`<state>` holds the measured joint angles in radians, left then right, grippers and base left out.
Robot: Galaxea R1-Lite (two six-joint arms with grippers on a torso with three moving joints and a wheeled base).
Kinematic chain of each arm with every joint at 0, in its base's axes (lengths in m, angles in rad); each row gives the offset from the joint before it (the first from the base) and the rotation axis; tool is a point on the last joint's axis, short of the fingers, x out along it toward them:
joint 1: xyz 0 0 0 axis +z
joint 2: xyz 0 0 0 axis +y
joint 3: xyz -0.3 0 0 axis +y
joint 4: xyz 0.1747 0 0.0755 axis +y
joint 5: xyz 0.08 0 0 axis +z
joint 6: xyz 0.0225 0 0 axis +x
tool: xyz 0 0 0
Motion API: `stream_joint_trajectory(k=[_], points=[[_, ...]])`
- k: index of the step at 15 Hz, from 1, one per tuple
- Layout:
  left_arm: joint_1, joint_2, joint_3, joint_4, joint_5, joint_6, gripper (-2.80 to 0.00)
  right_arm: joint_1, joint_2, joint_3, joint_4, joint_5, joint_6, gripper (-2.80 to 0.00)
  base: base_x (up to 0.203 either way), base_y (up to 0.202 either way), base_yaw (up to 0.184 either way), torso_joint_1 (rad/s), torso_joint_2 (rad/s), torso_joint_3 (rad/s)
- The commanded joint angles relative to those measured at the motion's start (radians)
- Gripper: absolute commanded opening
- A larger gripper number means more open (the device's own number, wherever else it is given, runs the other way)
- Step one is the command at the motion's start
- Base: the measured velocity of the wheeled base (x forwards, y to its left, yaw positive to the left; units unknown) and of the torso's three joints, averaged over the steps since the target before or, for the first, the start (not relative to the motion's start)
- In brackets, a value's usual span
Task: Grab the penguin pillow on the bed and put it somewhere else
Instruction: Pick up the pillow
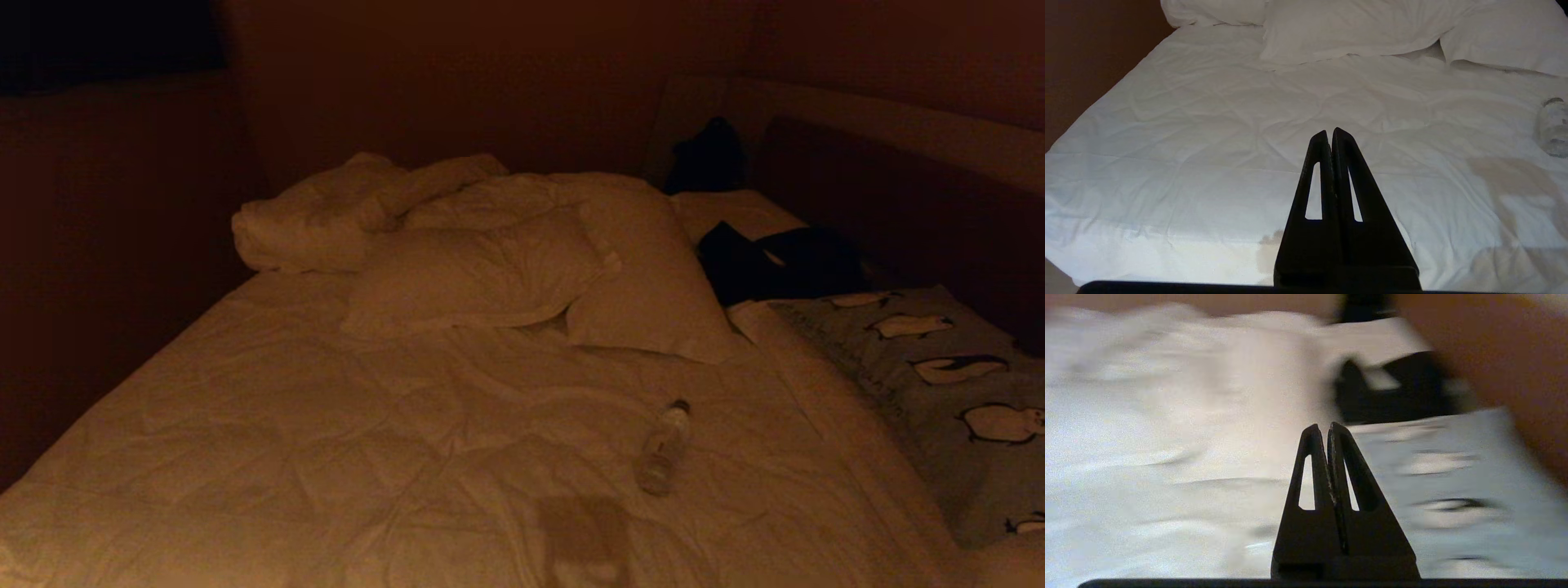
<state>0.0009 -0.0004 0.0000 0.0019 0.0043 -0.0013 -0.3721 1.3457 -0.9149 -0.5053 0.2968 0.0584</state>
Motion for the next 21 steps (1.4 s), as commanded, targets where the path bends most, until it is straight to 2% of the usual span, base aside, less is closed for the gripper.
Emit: stream_joint_trajectory(k=[1,3,5,10,14,17,19,21], points=[[0.0,0.0,0.0,0.0,0.0,0.0,-2.8,0.136,-0.129,-0.001,0.578,-0.143,0.263,-2.8,0.0,0.0,0.0,0.0,0.0,0.0],[0.0,0.0,0.0,0.0,0.0,0.0,-2.8,0.247,-0.243,0.001,0.766,-0.149,0.366,-2.8,0.0,0.0,0.0,0.0,0.0,0.0],[0.001,-0.001,0.0,0.0,0.0,0.0,-2.8,0.313,-0.369,0.004,0.898,-0.136,0.4,-2.8,0.0,0.0,0.0,0.0,0.0,0.0],[-0.001,-0.001,0.0,0.0,0.0,0.0,-2.8,0.365,-0.753,0.001,1.126,0.031,0.398,-2.8,0.0,0.0,0.0,0.0,0.0,0.0],[0.001,0.0,0.0,0.0,0.0,0.0,-2.8,0.371,-0.998,-0.004,1.224,0.067,0.361,-2.8,0.0,0.0,0.0,0.0,0.0,0.0],[0.001,-0.001,0.0,0.0,0.0,0.0,-2.8,0.371,-1.145,-0.005,1.236,0.039,0.331,-2.8,0.0,0.0,0.0,0.0,0.0,0.0],[-0.001,-0.001,0.0,0.0,0.0,0.0,-2.8,0.371,-1.209,0.0,1.231,-0.096,0.265,-2.8,0.0,0.0,0.0,0.0,0.0,0.0],[0.001,-0.001,0.0,0.0,0.0,0.0,-2.8,0.371,-1.266,0.003,1.227,-0.156,0.195,-2.8,0.0,0.0,0.0,0.0,0.0,0.0]])
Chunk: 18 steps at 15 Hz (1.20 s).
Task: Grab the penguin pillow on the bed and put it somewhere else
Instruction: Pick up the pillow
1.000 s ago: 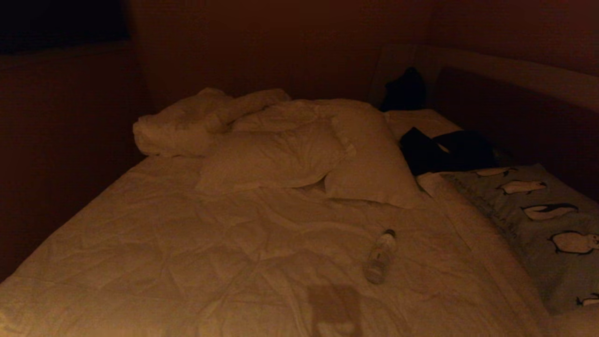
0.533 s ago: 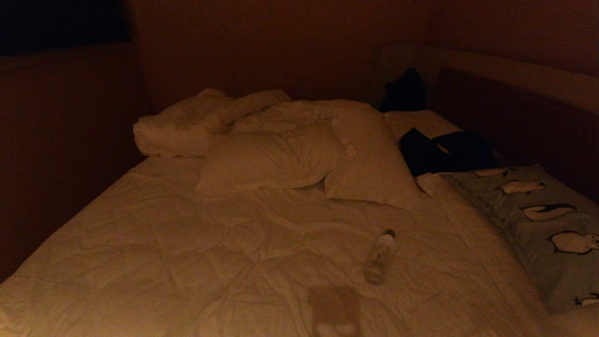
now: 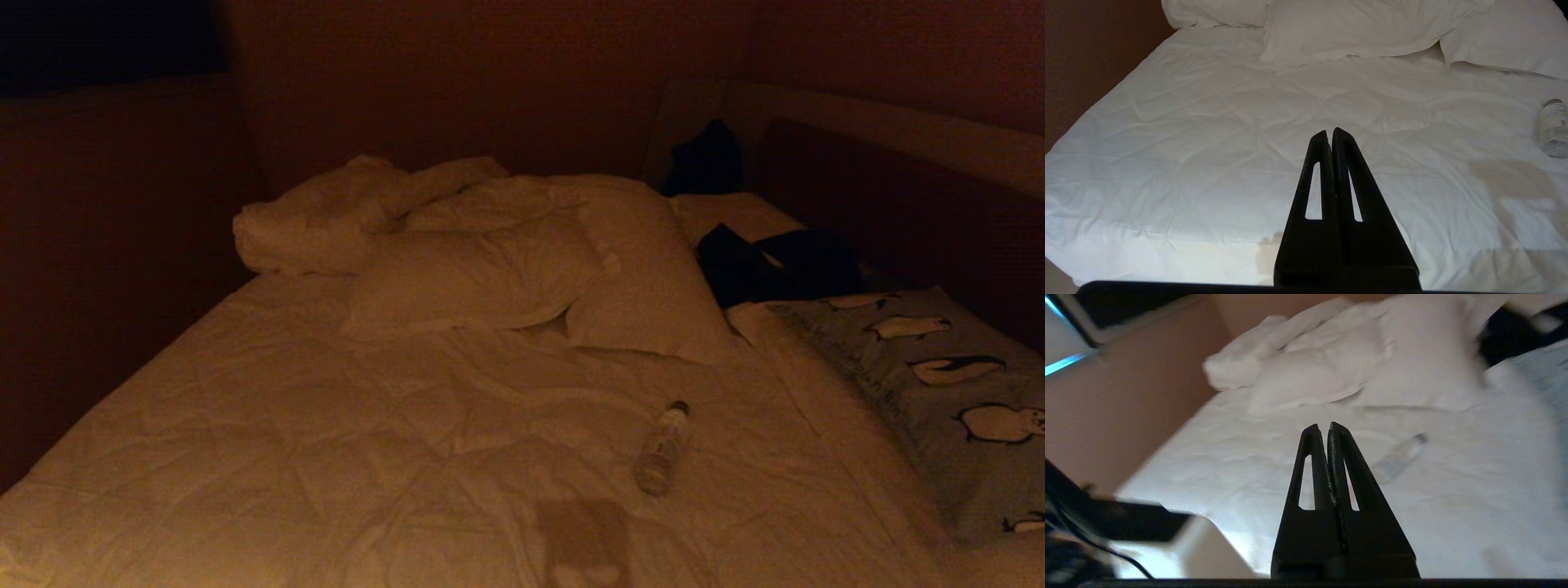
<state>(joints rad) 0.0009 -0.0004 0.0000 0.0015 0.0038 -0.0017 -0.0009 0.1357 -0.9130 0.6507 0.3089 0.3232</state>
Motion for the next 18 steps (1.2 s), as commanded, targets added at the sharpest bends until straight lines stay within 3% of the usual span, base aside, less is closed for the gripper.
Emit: stream_joint_trajectory(k=[1,3,7,10,15,18], points=[[0.001,0.0,0.0,0.0,0.001,0.0,-2.8,0.001,-0.09,0.005,0.068,-0.176,-0.108,-2.8,0.0,0.0,0.0,0.0,0.0,0.0],[-0.001,-0.001,0.0,0.0,0.001,0.0,-2.8,0.001,-0.135,0.024,0.049,-0.226,-0.185,-2.8,0.0,0.0,0.0,0.0,0.0,0.0],[0.0,-0.001,0.0,0.0,0.001,0.0,-2.8,0.001,-0.134,0.154,-0.037,-0.311,-0.196,-2.8,0.0,0.0,0.0,0.0,0.0,0.0],[0.0,0.0,0.0,0.0,0.001,0.0,-2.8,0.001,-0.134,0.339,-0.216,-0.349,-0.213,-2.8,0.0,0.0,0.0,0.0,0.0,0.0],[0.001,0.0,0.0,0.0,0.001,0.0,-2.8,0.001,-0.134,0.674,-0.608,-0.377,-0.336,-2.8,0.0,0.0,0.0,0.0,0.0,0.0],[0.001,-0.001,0.0,0.0,0.001,0.0,-2.8,0.001,-0.134,0.798,-0.698,-0.373,-0.375,-2.8,0.0,0.0,0.0,0.0,0.0,0.0]])
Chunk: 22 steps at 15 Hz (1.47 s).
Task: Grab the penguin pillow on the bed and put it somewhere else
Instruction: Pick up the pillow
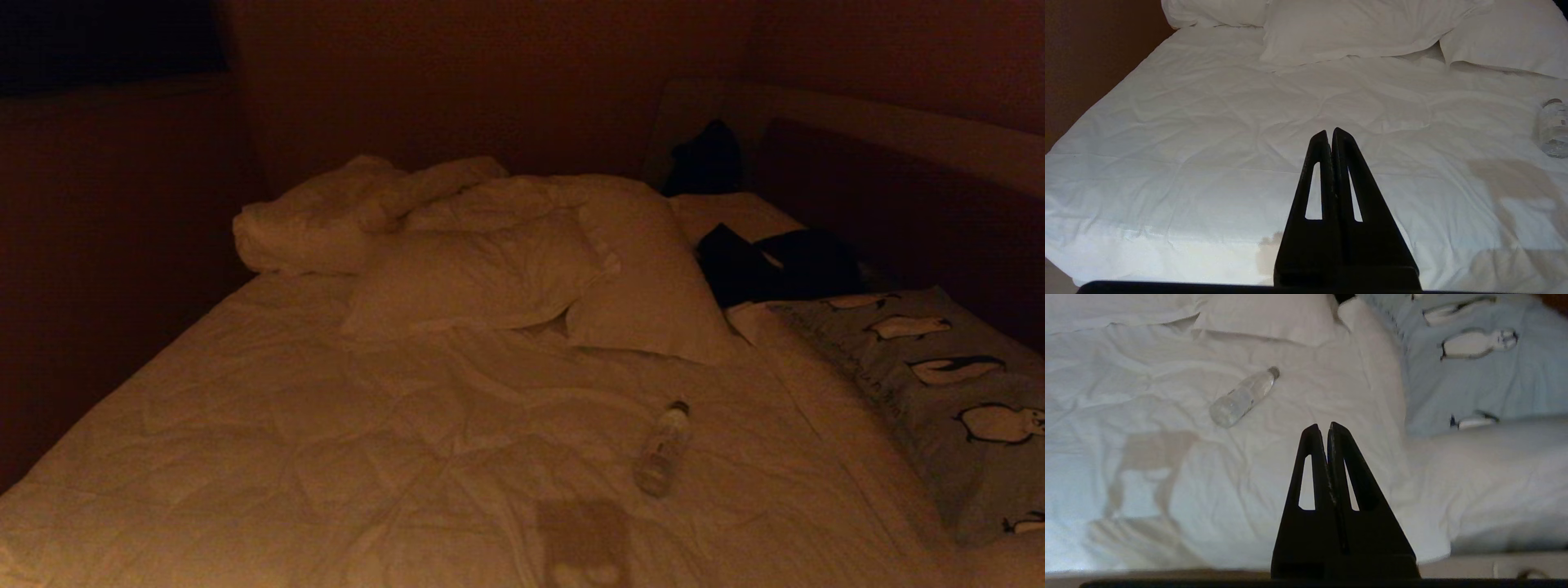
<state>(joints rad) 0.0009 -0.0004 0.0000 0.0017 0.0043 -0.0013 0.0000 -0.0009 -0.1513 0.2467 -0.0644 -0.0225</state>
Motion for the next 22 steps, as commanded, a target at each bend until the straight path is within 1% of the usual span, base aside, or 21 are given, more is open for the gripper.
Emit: stream_joint_trajectory(k=[1,3,5,6,7,12,22], points=[[0.001,0.0,0.0,0.0,0.0,0.0,-2.8,0.0,0.002,0.065,-0.296,0.001,-0.032,-2.8,0.0,0.0,0.0,0.0,0.0,0.0],[0.0,0.0,0.0,0.0,0.0,0.0,-2.8,0.0,0.002,0.117,-0.297,0.003,-0.033,-2.8,0.0,0.0,0.0,0.0,0.0,0.0],[0.001,-0.001,0.0,0.0,0.0,0.0,-2.8,0.0,0.002,0.135,-0.296,0.042,-0.028,-2.8,0.0,0.0,0.0,0.0,0.0,0.0],[0.0,0.0,0.0,0.0,0.0,0.0,-2.8,0.0,0.002,0.151,-0.281,0.063,-0.032,-2.8,0.0,0.0,0.0,0.0,0.0,0.0],[0.001,-0.001,0.0,0.0,0.0,0.0,-2.8,0.0,0.002,0.153,-0.252,0.069,-0.031,-2.8,0.0,0.0,0.0,0.0,0.0,0.0],[0.001,-0.001,0.0,0.0,0.0,0.0,-2.8,0.0,0.001,0.153,-0.25,0.067,-0.002,-2.8,0.0,0.0,0.0,0.0,0.0,0.0],[0.001,0.0,0.0,0.0,0.0,0.0,-2.8,0.0,0.001,0.154,-0.25,0.067,0.001,-2.8,0.0,0.0,0.0,0.0,0.0,0.0]])
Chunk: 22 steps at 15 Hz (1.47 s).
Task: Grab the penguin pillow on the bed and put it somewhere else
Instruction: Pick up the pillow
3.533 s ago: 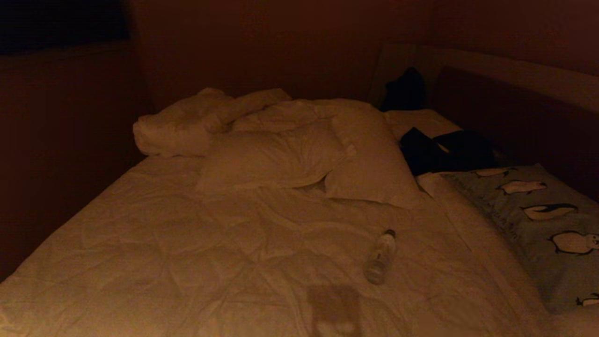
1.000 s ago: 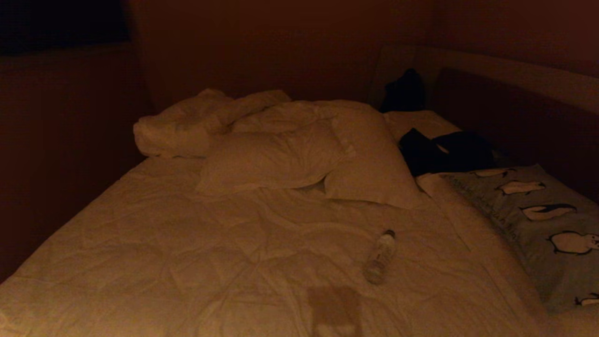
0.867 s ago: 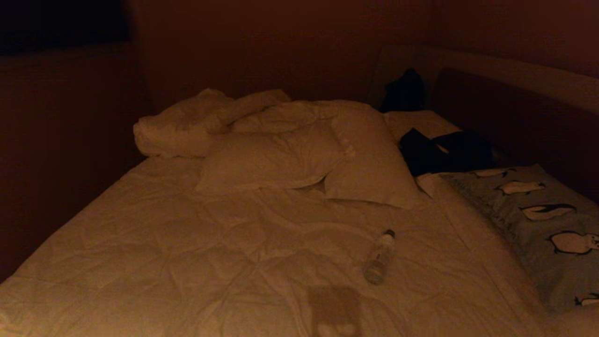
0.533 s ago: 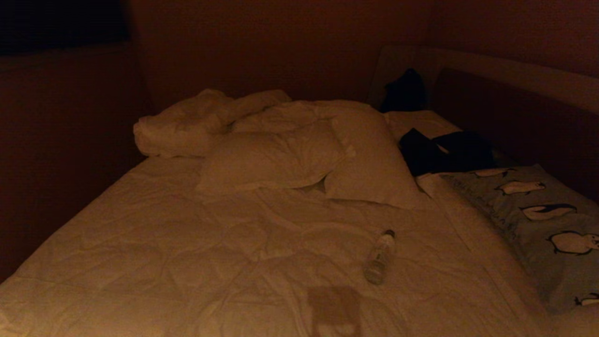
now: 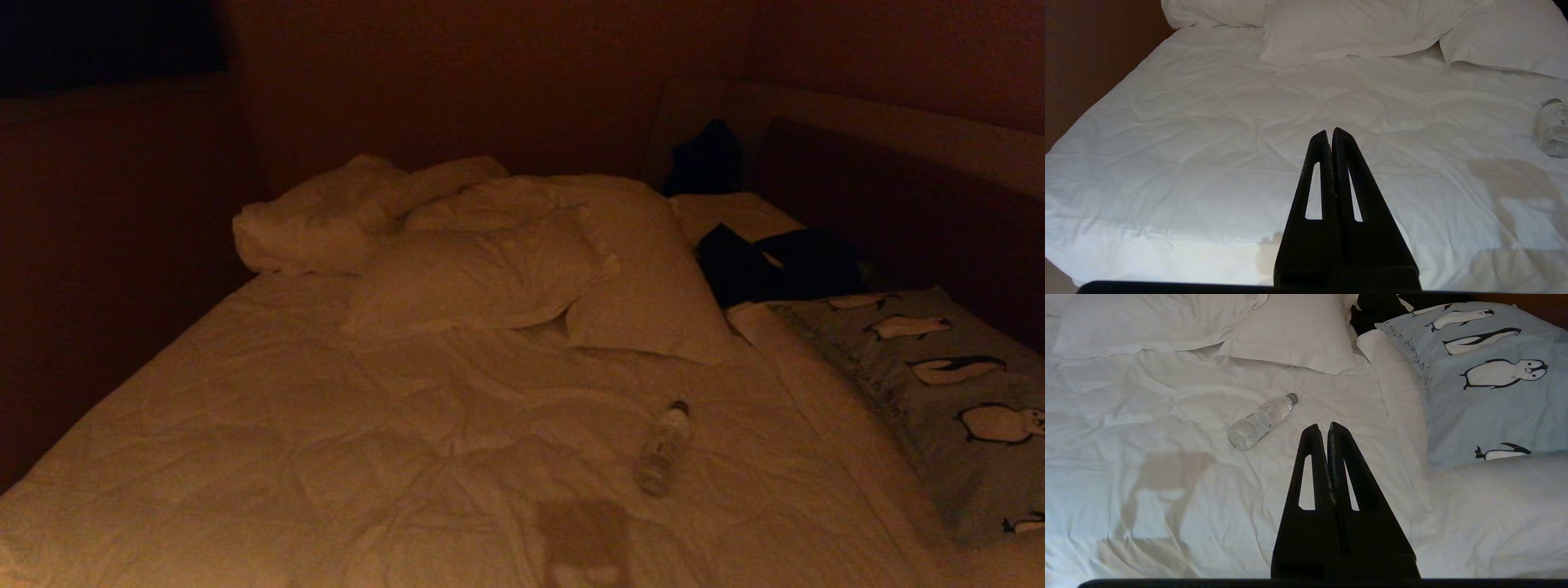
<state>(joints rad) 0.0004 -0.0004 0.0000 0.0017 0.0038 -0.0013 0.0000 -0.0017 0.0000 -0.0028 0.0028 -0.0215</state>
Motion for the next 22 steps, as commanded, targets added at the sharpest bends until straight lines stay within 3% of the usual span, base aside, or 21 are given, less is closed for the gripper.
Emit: stream_joint_trajectory(k=[1,22], points=[[0.001,-0.001,0.0,0.0,0.001,0.0,-2.8,0.0,0.002,0.003,0.0,0.0,0.0,-2.8,0.0,0.0,0.0,0.0,0.0,0.0],[0.0,0.0,0.0,0.0,0.001,0.0,-2.8,0.0,0.002,0.003,0.0,0.0,0.0,-2.8,0.0,0.0,0.0,0.0,0.0,0.0]])
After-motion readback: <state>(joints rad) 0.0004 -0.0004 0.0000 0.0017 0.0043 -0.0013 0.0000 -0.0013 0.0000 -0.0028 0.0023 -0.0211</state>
